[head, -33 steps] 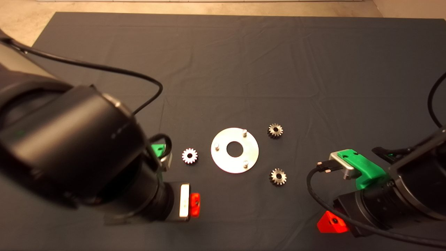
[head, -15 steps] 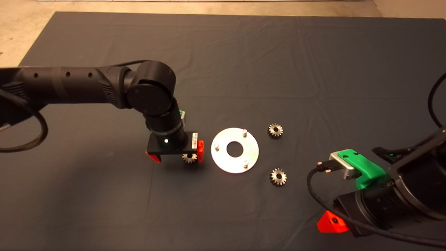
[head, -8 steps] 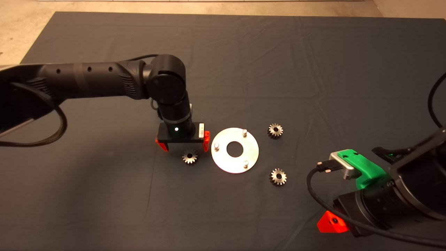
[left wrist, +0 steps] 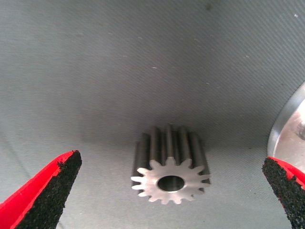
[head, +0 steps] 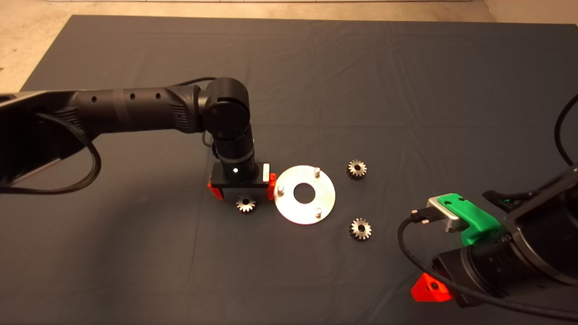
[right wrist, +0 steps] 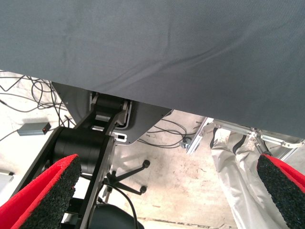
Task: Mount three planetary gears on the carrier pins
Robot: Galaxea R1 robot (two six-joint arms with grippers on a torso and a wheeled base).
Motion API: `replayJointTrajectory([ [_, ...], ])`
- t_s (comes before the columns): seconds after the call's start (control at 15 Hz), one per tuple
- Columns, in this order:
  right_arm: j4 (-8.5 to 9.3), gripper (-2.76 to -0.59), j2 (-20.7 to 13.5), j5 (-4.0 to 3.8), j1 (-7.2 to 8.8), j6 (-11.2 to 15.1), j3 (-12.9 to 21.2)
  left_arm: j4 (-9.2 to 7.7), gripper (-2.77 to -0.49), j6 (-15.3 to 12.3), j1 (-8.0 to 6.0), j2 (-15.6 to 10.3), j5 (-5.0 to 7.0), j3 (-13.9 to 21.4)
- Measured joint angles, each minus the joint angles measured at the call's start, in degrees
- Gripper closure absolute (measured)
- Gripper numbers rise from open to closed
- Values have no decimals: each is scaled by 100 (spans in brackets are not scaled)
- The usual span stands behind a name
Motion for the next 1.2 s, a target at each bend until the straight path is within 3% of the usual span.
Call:
replayJointTrajectory([
  [0.27, 0, -275, 0, 2, -2, 0, 2, 9, -277, 5, 28, 11, -2, -23],
  [0.53, 0, -275, 2, 1, 0, 0, 2, 22, -277, 5, 205, 11, 0, -23],
  [1.0, 0, -275, 2, 2, -2, 0, 2, 104, -267, 2, 218, 9, 0, -15],
  [1.2, 0, -275, 2, 0, 0, 0, 2, 157, -252, 5, 218, -60, -5, -4],
])
